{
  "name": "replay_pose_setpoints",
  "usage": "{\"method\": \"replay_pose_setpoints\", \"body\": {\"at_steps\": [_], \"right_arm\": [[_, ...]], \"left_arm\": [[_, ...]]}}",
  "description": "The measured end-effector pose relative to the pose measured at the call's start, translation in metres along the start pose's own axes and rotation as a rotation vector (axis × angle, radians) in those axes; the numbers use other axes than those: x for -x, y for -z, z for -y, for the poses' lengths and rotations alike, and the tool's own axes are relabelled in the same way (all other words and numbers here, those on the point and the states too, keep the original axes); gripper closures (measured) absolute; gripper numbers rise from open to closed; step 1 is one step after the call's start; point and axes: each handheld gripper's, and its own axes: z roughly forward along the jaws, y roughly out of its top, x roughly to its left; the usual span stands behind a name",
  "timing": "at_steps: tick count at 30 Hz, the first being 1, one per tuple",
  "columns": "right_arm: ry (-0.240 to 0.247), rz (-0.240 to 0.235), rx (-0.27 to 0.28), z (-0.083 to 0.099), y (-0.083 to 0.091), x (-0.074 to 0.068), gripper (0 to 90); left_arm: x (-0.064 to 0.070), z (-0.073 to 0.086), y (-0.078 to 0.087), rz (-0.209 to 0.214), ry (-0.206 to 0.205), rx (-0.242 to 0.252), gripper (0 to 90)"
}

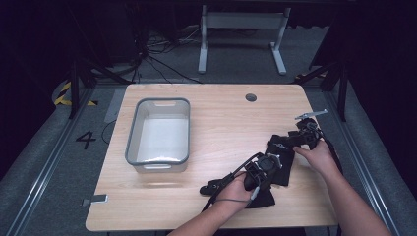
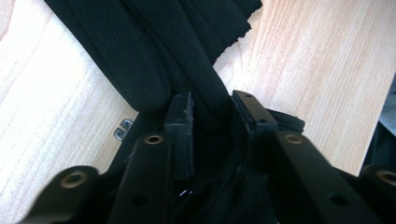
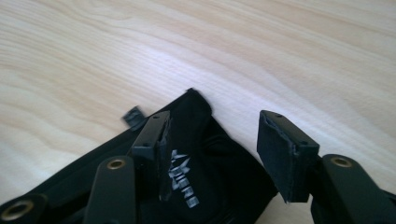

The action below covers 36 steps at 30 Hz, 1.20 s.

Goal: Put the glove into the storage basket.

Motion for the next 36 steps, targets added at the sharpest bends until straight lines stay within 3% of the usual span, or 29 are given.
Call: {"method": "replay_pose_setpoints", "body": {"at_steps": [4, 7, 11, 14, 17, 26, 30, 36], "right_arm": [[-0.007, 0.018, -0.039, -0.001, -0.008, 0.005, 51.4], [-0.011, 0.004, -0.081, 0.001, -0.015, 0.007, 55.6], [-0.021, -0.026, -0.094, 0.002, -0.016, 0.007, 72.1], [0.005, -0.022, -0.112, 0.0, -0.015, 0.002, 84.6], [0.039, 0.013, -0.118, -0.001, -0.012, -0.005, 86.6], [0.026, 0.005, -0.027, -0.003, 0.024, -0.008, 86.9], [0.042, 0.022, 0.003, -0.001, 0.038, -0.011, 87.0], [0.04, 0.001, 0.052, 0.001, 0.06, -0.018, 87.0]], "left_arm": [[0.001, 0.001, 0.002, -0.003, 0.005, 0.003, 77.8], [0.001, 0.001, 0.003, -0.007, 0.004, 0.007, 80.3], [0.0, 0.001, 0.006, -0.004, 0.012, 0.017, 82.5], [0.0, 0.002, 0.008, -0.012, 0.011, 0.033, 83.1], [-0.001, 0.003, 0.012, -0.004, 0.015, 0.048, 83.5], [0.0, 0.01, 0.031, -0.007, 0.004, 0.092, 83.4], [0.001, 0.014, 0.04, -0.014, 0.007, 0.115, 83.7], [-0.005, 0.026, 0.059, -0.058, 0.01, 0.13, 83.8]]}}
